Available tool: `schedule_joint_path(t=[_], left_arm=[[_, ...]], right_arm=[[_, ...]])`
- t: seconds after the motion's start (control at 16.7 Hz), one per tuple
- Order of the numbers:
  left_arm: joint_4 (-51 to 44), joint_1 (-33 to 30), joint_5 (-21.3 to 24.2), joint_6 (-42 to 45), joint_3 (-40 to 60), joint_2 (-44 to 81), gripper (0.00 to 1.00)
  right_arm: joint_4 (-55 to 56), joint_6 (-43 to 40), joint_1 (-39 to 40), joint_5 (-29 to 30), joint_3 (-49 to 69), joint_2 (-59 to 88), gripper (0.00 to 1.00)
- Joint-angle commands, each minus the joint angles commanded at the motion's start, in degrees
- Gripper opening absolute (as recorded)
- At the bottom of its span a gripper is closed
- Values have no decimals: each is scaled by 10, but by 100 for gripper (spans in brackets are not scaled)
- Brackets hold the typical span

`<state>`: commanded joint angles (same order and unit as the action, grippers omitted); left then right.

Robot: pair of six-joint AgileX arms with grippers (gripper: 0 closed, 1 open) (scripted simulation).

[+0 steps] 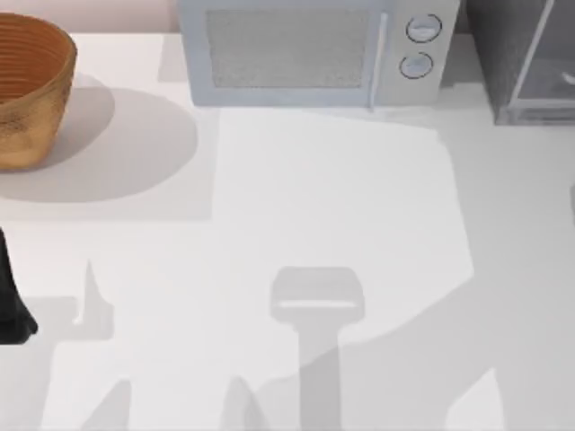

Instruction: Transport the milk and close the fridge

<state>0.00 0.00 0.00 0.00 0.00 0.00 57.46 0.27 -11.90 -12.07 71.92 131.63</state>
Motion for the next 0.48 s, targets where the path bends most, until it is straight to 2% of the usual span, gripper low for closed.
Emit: schedule_joint_path(t=[0.3,0.48], left_arm=[[0,0,0,0,0,0,100],[0,0,0,0,0,0,100]], right_arm=[[0,0,0,0,0,0,98],[0,0,0,0,0,0,100]])
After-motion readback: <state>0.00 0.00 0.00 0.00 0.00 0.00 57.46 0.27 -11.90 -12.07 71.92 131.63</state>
